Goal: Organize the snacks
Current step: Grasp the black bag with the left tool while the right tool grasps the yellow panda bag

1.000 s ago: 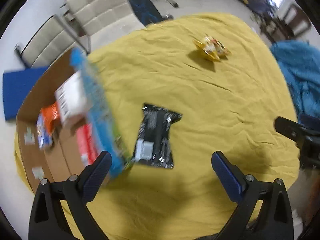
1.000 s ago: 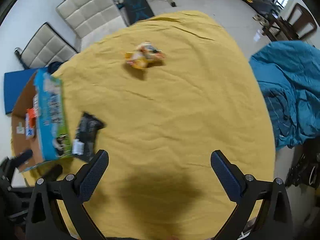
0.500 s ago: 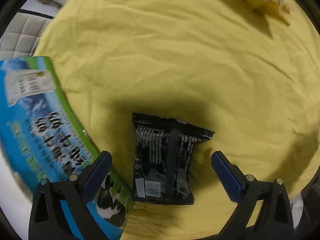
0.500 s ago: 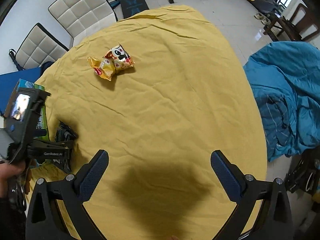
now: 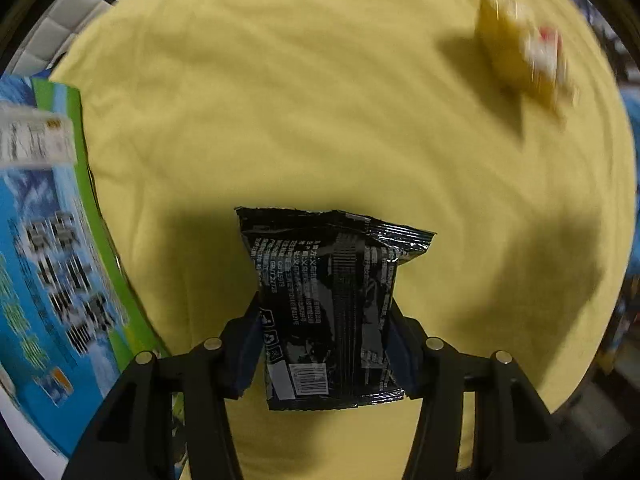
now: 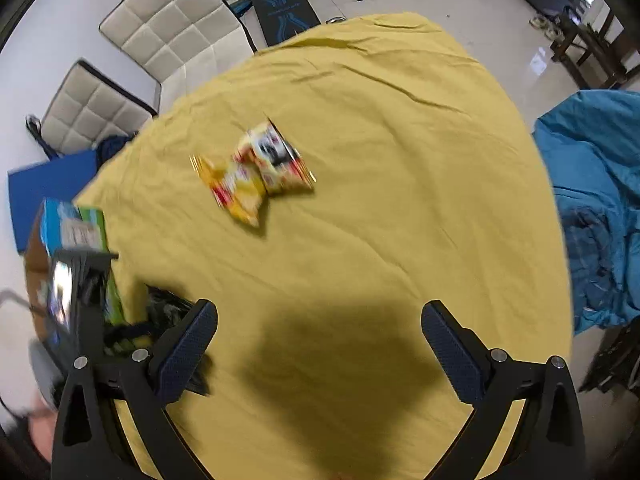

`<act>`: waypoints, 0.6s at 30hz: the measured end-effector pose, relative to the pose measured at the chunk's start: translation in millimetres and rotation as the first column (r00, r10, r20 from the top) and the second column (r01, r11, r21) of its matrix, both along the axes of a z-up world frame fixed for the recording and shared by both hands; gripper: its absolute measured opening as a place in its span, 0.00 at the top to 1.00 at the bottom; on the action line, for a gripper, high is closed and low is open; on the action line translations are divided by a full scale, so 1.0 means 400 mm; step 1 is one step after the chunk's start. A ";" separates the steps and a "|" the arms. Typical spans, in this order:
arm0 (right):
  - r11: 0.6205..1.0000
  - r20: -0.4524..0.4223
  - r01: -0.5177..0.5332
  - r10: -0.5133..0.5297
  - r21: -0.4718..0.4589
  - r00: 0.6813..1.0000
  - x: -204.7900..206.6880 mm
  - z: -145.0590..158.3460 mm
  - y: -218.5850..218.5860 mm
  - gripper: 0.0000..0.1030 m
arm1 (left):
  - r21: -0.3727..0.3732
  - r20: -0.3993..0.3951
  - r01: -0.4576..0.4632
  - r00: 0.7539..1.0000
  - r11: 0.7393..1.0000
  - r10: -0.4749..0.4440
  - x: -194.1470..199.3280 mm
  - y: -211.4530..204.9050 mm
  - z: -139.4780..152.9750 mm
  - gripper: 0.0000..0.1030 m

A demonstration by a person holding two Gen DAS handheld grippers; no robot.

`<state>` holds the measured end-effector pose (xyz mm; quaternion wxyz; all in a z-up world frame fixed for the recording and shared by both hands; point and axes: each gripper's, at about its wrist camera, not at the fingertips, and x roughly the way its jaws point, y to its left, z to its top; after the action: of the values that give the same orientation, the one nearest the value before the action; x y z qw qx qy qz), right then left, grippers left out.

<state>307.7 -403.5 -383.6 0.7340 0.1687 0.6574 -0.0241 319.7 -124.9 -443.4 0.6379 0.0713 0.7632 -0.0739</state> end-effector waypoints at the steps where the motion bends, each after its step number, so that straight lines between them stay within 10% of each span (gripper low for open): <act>1: 0.999 -0.008 0.020 -0.019 0.025 1.000 0.027 -0.009 -0.001 0.00 | -0.017 0.018 -0.031 0.999 0.999 0.031 0.023 0.002 0.008 0.50; 9: 0.941 -0.158 0.248 -0.216 0.228 0.964 0.224 -0.146 -0.007 0.01 | -0.161 -0.020 -0.261 0.965 0.952 0.261 0.126 0.060 0.005 0.44; 16: 0.953 -0.230 0.231 -0.183 0.199 0.956 0.286 -0.216 0.056 0.55 | -0.200 -0.073 -0.306 0.952 0.931 0.297 0.076 0.107 -0.020 0.41; 18: 0.984 -0.221 0.116 -0.084 0.136 0.972 0.289 -0.207 0.097 0.55 | -0.197 -0.075 -0.295 0.955 0.935 0.286 0.046 0.113 -0.030 0.40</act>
<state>423.1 -364.6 -466.5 0.6420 0.2521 0.7234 -0.0303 338.2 -79.6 -455.4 0.6285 -0.1106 0.7677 -0.0591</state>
